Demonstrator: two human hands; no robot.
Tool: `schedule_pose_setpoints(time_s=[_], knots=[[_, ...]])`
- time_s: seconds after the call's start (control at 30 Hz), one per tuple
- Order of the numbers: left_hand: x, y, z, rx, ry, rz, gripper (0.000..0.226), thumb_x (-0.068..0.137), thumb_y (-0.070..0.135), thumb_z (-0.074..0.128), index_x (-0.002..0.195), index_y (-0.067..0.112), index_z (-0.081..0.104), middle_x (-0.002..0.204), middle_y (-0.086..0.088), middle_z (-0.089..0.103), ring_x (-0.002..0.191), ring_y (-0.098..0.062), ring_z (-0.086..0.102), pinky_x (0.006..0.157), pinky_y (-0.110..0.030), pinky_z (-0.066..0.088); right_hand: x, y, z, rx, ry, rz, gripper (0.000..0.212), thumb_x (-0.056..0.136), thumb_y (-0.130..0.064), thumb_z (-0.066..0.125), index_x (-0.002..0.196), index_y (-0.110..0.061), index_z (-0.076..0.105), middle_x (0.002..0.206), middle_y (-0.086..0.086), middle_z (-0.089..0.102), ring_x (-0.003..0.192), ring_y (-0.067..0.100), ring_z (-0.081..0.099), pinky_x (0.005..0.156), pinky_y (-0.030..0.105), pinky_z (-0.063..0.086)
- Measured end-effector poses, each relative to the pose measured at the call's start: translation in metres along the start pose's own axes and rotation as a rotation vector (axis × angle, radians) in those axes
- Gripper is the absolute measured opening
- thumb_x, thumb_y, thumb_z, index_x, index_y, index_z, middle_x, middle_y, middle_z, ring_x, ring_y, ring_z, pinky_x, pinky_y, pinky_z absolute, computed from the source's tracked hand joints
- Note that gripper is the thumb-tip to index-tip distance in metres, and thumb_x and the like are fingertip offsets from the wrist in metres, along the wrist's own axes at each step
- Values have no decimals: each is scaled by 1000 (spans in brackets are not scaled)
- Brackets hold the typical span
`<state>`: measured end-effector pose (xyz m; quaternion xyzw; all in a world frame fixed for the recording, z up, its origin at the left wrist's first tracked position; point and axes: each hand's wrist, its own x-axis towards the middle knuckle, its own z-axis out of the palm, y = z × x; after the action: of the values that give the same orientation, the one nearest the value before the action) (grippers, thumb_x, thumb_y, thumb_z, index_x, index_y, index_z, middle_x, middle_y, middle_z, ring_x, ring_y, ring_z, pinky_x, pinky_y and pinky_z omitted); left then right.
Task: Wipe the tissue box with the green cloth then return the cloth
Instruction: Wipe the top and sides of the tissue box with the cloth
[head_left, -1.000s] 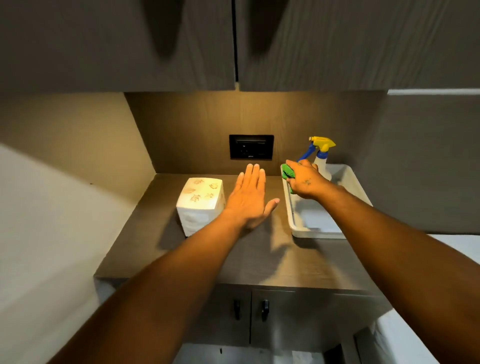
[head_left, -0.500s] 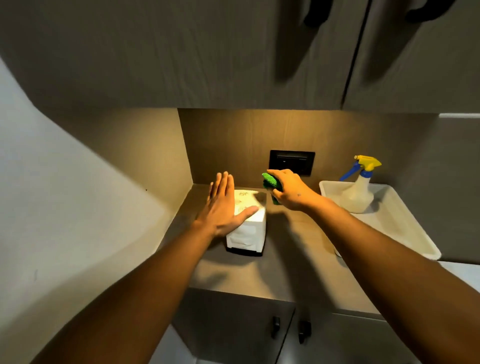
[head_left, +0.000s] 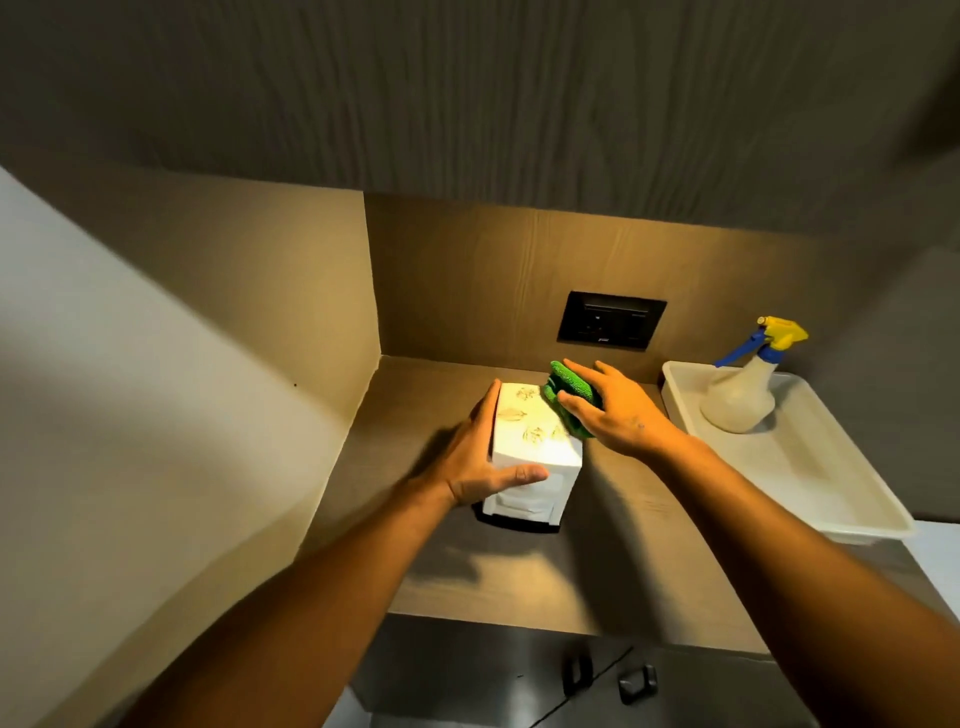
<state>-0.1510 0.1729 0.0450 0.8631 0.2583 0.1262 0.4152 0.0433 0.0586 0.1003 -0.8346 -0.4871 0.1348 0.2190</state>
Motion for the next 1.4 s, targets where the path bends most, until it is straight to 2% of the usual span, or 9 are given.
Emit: schedule_pose_setpoints(time_s=[0.1,0.17,0.33,0.43,0.63,0.87,1.07,1.27,1.4], knots=[[2,-4,7,-106,59,52,123,61,63,83,156,23,15,148,-6,46,120,-17,55,86,-7,46,6,-10,1,-66,6,-54,59,97,-41,53,151,-36,31,161,13,28,149,35,19,113,54,28],[3,-7,8,-132,85,95,118,63,50,89,154,20,20,146,-7,45,120,-15,51,79,2,39,6,-15,4,-142,6,-102,58,97,-39,54,151,-36,33,161,12,28,147,37,24,111,51,33],[3,-5,7,-164,67,131,122,57,50,90,152,18,21,145,-7,43,128,-21,50,104,-35,47,3,1,1,-211,4,-113,55,98,-35,54,150,-31,36,159,11,33,143,39,33,110,50,36],[2,-6,11,-199,86,131,121,55,50,91,151,19,25,144,-5,43,131,-20,47,109,-42,44,18,-11,-3,-220,4,-77,53,99,-33,53,150,-27,38,157,12,36,141,38,35,110,47,36],[0,-9,10,-181,108,140,119,52,55,91,149,24,29,139,-2,48,124,-14,51,102,-35,48,11,-16,0,-371,-46,-255,54,98,-36,53,150,-30,38,158,11,34,138,37,40,106,48,42],[1,-5,4,-94,135,162,119,53,51,95,148,20,32,142,-2,50,125,-14,48,103,-30,43,33,-36,2,-356,-34,-208,52,99,-34,54,148,-25,42,144,10,47,127,31,49,96,36,46],[0,-1,4,-73,141,157,122,54,49,95,151,14,29,145,-4,48,129,-17,48,108,-35,41,22,-26,13,-243,-36,-152,71,90,-75,23,149,-38,36,160,9,30,145,33,25,110,54,31],[-2,-1,4,-56,133,127,121,54,52,94,150,16,30,143,-4,49,127,-18,49,105,-41,45,26,-35,19,-341,79,-253,51,99,-54,39,142,-28,51,134,10,56,118,26,52,81,33,47],[-2,-1,5,-113,128,138,119,54,46,96,149,18,30,142,-3,49,128,-16,49,105,-35,45,19,-18,16,-341,95,-291,49,98,-50,45,142,-28,51,137,8,55,122,26,51,88,33,47]])
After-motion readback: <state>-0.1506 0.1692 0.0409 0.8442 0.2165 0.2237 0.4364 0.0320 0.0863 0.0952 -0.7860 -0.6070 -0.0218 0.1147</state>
